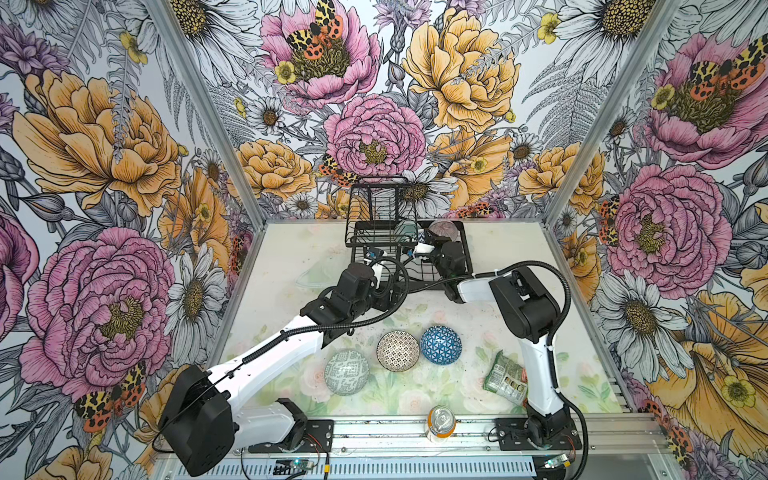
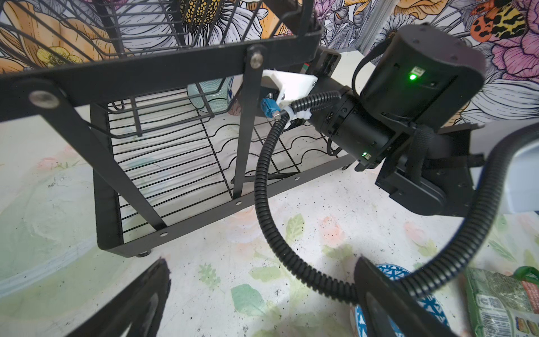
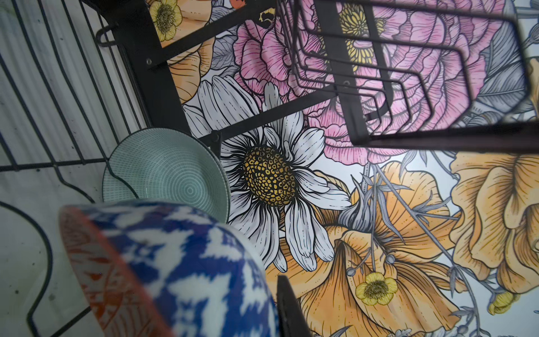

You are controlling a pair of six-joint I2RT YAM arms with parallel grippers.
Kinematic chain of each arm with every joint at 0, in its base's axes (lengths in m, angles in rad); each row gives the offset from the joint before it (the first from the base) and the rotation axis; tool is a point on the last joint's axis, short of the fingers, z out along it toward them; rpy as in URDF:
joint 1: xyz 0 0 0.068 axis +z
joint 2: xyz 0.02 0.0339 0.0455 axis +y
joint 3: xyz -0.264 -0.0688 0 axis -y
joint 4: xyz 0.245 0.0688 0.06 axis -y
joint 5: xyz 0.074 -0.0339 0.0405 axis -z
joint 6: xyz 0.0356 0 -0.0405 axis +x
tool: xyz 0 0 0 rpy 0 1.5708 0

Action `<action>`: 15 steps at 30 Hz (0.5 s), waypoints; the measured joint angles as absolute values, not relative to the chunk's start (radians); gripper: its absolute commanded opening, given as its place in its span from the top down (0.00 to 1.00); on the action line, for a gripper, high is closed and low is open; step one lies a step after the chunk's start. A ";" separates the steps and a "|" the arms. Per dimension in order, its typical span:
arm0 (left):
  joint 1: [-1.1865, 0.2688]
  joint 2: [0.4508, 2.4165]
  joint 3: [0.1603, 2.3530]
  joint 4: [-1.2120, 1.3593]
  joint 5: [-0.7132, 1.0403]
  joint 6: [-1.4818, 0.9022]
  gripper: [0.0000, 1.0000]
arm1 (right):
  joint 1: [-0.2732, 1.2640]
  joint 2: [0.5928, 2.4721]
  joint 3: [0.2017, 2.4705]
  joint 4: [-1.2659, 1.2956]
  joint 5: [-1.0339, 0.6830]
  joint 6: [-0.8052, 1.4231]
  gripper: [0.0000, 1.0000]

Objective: Load the bowls into the dish rack
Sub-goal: 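Carry the orange-patterned bowl with the right gripper into the lower rack tier, then lower the bowl upright beside the mint-green bowl with the right gripper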

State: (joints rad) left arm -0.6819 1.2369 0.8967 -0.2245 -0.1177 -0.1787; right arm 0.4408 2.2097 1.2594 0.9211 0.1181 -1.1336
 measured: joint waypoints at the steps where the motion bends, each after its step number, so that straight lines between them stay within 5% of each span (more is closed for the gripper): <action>1: -0.682 1.237 0.897 -0.227 -0.118 -0.179 0.01 | 0.441 2.219 1.266 0.920 0.114 -1.126 1.00; 15: -0.682 1.237 0.898 -0.240 -0.118 -0.179 0.01 | 0.455 2.326 1.380 0.917 0.092 -1.073 1.00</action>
State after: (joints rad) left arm -0.6819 1.2369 0.8978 -0.2398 -0.1177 -0.1787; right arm 0.4553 2.3260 1.3800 0.9169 0.0917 -1.0733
